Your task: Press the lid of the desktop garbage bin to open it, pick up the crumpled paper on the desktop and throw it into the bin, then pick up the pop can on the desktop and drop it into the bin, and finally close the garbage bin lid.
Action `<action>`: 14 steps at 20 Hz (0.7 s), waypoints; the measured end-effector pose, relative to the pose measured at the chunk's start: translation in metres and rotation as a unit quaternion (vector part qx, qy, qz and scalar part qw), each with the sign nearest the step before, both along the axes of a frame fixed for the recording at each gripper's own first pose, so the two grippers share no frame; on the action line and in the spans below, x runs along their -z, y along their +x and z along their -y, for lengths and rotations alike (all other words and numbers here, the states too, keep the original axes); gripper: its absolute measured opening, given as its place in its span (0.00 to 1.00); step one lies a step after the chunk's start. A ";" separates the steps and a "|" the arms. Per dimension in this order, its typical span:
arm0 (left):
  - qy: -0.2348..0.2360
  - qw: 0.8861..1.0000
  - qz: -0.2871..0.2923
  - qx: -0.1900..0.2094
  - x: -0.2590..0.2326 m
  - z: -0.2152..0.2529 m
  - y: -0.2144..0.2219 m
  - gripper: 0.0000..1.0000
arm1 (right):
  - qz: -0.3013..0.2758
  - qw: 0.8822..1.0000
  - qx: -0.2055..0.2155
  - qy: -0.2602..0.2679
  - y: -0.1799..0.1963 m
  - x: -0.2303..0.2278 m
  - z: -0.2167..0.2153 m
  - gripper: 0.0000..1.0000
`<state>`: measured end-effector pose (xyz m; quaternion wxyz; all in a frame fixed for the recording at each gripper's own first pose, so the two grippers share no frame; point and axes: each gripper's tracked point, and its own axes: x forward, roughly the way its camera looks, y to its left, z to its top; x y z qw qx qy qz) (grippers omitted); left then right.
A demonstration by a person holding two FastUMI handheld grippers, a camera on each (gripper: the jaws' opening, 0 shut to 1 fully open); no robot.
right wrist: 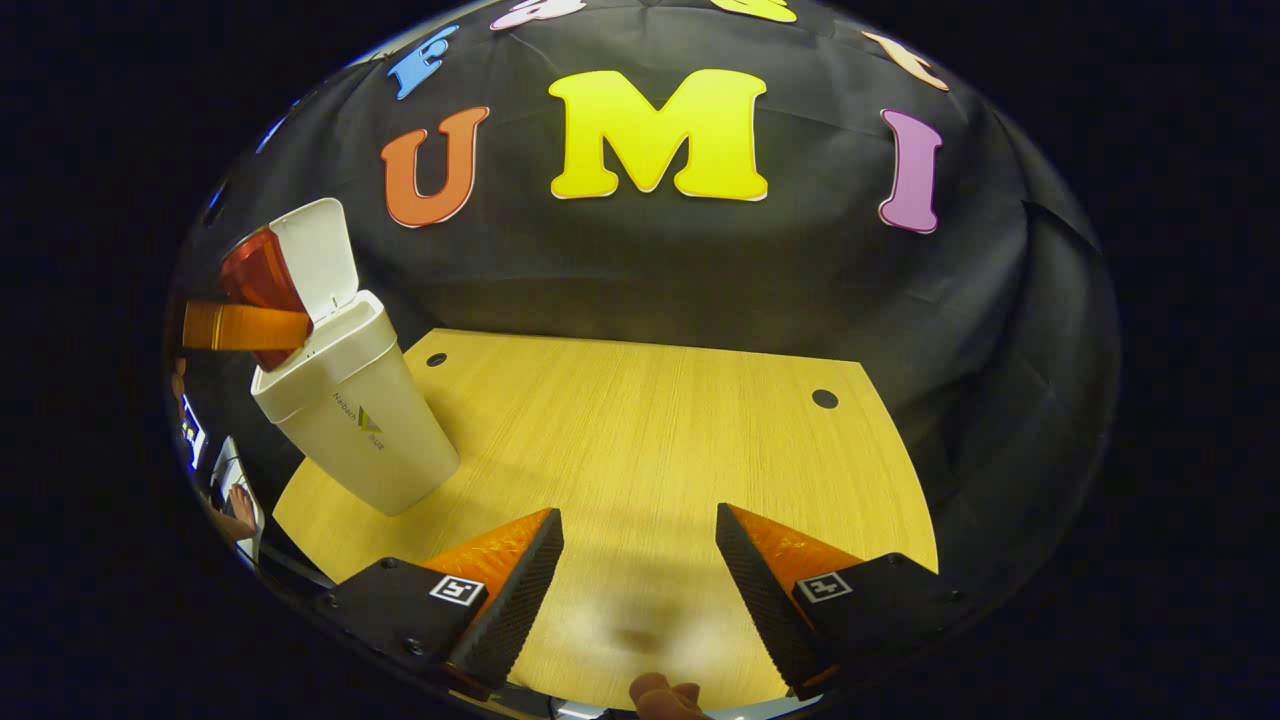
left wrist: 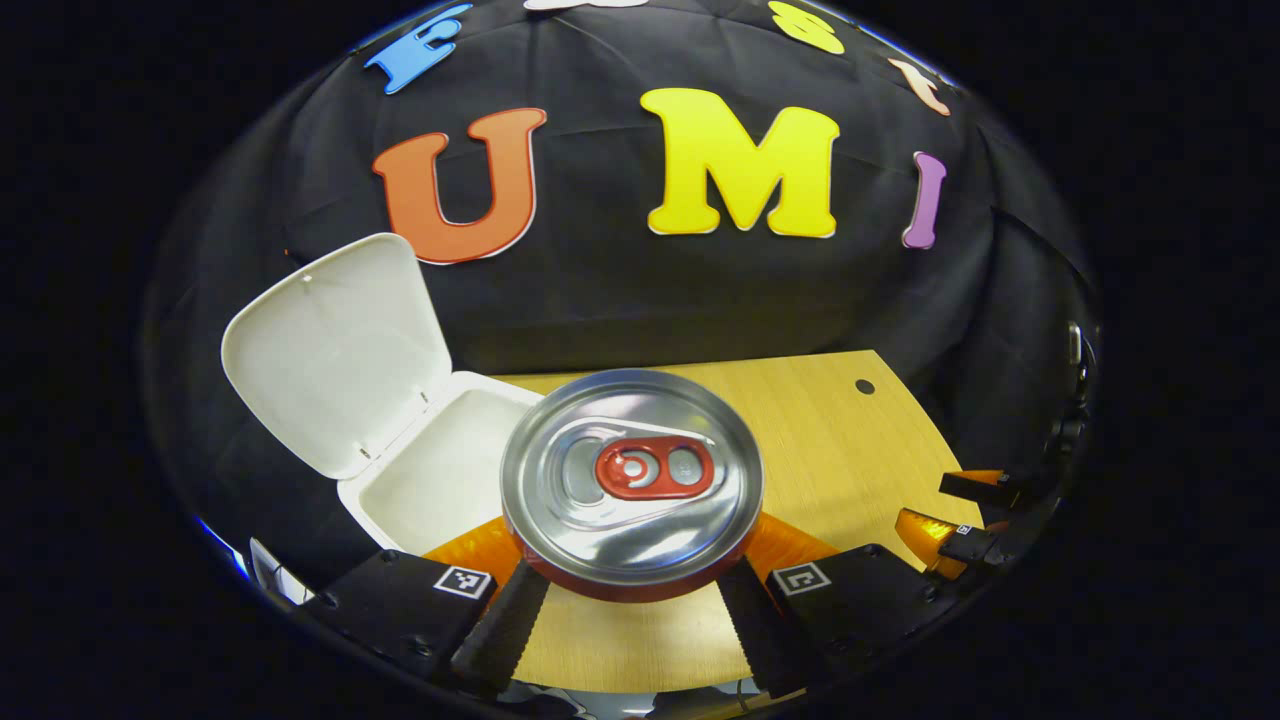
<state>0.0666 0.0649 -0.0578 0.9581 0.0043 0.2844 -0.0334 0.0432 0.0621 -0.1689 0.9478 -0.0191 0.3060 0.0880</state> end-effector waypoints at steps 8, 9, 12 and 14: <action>0.000 0.996 -0.008 -0.087 0.022 -0.096 0.029 0.86 | -0.019 1.000 -0.006 -0.014 0.004 0.018 -0.031 0.97; -0.003 0.995 -0.014 -0.096 0.028 -0.102 0.033 0.87 | -0.020 1.000 -0.007 -0.018 0.003 0.020 -0.033 0.96; -0.017 0.992 -0.032 -0.119 0.054 -0.118 0.044 0.87 | -0.029 0.999 -0.011 -0.025 -0.003 0.029 -0.038 0.96; -0.027 0.991 -0.043 -0.125 0.065 -0.123 0.049 0.87 | -0.036 0.999 -0.012 -0.033 -0.007 0.034 -0.037 0.97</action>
